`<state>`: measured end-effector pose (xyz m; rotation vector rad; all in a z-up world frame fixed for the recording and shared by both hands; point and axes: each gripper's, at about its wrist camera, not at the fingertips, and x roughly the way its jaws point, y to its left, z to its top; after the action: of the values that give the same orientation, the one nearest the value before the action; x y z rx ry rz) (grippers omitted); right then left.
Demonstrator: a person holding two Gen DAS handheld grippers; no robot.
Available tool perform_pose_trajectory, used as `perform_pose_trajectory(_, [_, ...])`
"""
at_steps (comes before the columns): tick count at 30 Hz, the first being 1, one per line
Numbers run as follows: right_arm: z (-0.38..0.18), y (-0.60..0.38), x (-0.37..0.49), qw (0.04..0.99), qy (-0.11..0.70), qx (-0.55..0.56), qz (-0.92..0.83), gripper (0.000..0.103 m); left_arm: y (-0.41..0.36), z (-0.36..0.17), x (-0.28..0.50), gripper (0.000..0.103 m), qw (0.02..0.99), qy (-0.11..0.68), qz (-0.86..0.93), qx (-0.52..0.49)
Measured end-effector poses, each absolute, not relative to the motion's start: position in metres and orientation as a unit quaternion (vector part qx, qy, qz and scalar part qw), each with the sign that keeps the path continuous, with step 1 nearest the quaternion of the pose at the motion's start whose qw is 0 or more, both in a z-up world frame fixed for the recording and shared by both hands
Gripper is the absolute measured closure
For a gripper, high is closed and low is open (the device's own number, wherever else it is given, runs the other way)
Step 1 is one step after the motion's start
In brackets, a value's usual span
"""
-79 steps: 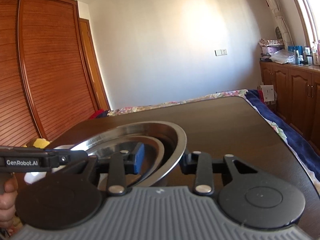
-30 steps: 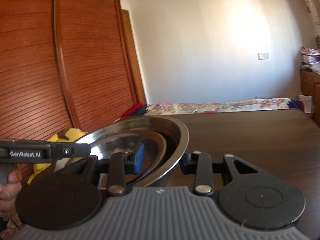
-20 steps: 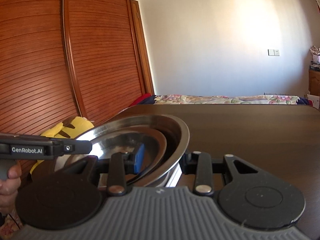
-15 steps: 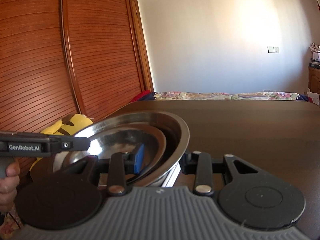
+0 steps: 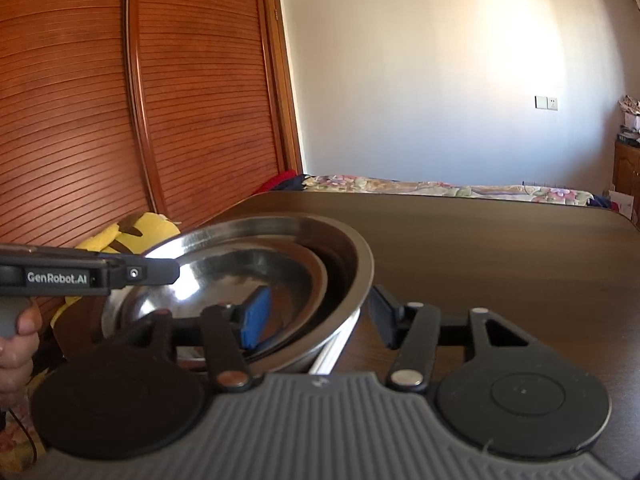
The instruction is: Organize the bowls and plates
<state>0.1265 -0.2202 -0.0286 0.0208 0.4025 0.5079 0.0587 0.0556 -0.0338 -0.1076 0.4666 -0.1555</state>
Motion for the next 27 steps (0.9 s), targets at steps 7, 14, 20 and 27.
perform_pose_trajectory(7, [-0.022,-0.23,0.119,0.955,0.18,0.012,0.236,0.047,0.054,-0.024,0.054,0.043,0.973,0.218,-0.066,-0.044])
perform_pose_trajectory(14, [-0.009,-0.24,0.108,0.963,0.161,0.016,0.217,0.045,0.048,-0.014,0.044,0.032,0.976,0.204,-0.063,-0.035])
perform_pose_trajectory(20, [0.001,-0.253,0.094,0.97,0.148,0.013,0.193,0.037,0.037,-0.004,0.033,0.026,0.979,0.19,-0.071,-0.026])
perform_pose_trajectory(27, [0.011,-0.262,0.08,0.975,0.148,0.005,0.168,0.026,0.024,0.008,0.02,0.014,0.979,0.183,-0.081,-0.024])
